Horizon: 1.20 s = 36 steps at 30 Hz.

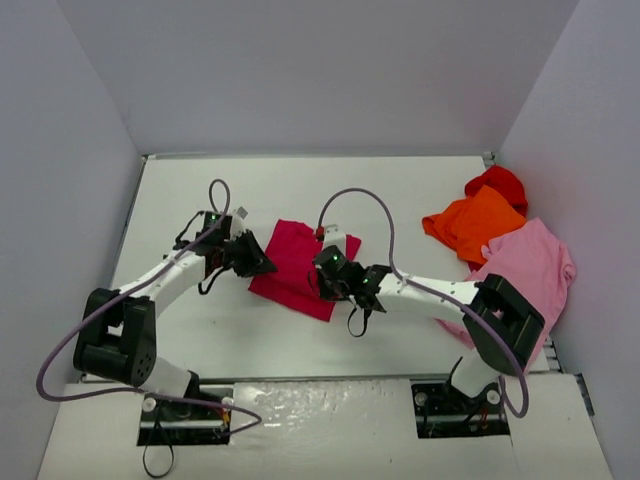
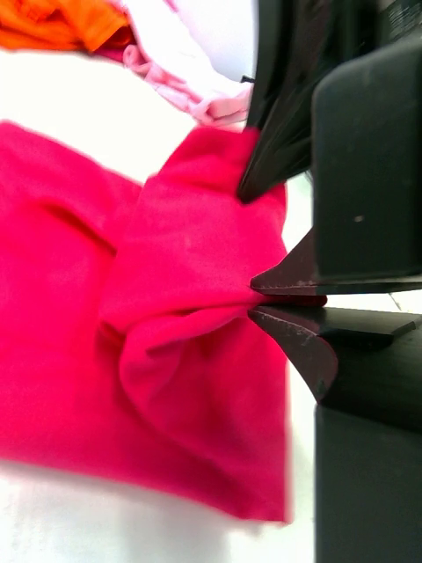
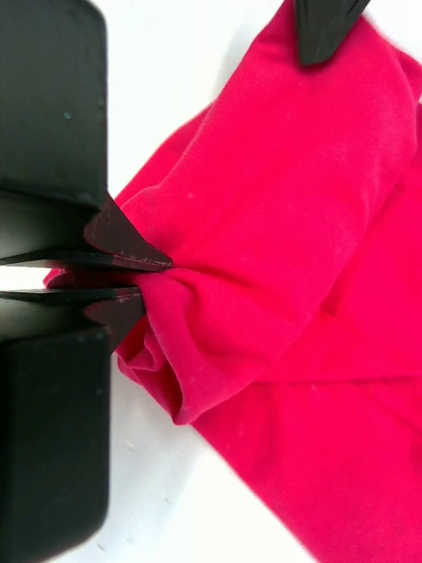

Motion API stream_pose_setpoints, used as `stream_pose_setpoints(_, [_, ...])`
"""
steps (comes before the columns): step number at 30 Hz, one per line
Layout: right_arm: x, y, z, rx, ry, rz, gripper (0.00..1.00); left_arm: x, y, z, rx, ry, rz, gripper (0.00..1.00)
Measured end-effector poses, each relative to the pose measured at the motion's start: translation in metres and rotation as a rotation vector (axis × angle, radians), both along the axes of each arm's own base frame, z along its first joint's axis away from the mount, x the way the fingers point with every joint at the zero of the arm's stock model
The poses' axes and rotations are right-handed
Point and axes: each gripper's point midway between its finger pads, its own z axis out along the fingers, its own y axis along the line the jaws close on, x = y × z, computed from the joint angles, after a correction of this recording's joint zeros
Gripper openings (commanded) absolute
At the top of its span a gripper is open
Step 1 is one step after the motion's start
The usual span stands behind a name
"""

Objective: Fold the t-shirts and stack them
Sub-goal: Fold the long partially folded tshirt into a neat square

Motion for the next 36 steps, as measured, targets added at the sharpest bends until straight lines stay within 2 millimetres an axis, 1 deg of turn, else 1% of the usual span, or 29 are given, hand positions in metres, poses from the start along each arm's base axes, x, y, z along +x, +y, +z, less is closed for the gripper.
stream_pose_setpoints(3, [-0.024, 0.003, 0.001, 0.016, 0.019, 0.017, 0.0, -0.02, 0.004, 0.024, -0.011, -0.048, 0.005, 0.0])
stream_pose_setpoints(6, [-0.049, 0.01, 0.005, 0.049, 0.038, 0.045, 0.0, -0.038, 0.007, 0.047, -0.024, -0.093, 0.0, 0.0])
stream_pose_setpoints(8, [-0.061, 0.014, 0.01, 0.076, 0.043, 0.054, 0.0, -0.048, 0.009, 0.052, -0.027, -0.104, -0.002, 0.0])
stream_pose_setpoints(9, [-0.067, 0.015, 0.012, 0.085, 0.046, 0.056, 0.0, -0.055, 0.011, 0.051, -0.026, -0.099, -0.001, 0.0])
stream_pose_setpoints(12, [-0.082, 0.013, 0.015, 0.093, 0.059, 0.059, 0.0, -0.079, 0.018, 0.04, -0.011, -0.047, 0.005, 0.0])
stream_pose_setpoints(15, [-0.097, 0.014, 0.016, 0.09, 0.07, 0.067, 0.0, -0.097, 0.024, 0.034, 0.007, -0.005, 0.013, 0.0])
stream_pose_setpoints(21, [-0.129, 0.023, 0.024, 0.113, 0.076, 0.101, 0.0, -0.126, 0.033, 0.044, 0.004, -0.006, 0.031, 0.0])
stream_pose_setpoints(27, [-0.163, 0.033, 0.028, 0.12, 0.077, 0.133, 0.0, -0.153, 0.04, 0.048, -0.001, 0.018, 0.045, 0.0])
stream_pose_setpoints(33, [-0.201, 0.041, 0.043, 0.122, 0.042, 0.171, 0.0, -0.182, 0.048, 0.046, 0.011, 0.067, 0.052, 0.0])
stream_pose_setpoints(36, [-0.214, 0.043, 0.051, 0.132, 0.021, 0.175, 0.0, -0.195, 0.051, 0.049, 0.01, 0.075, 0.058, 0.0])
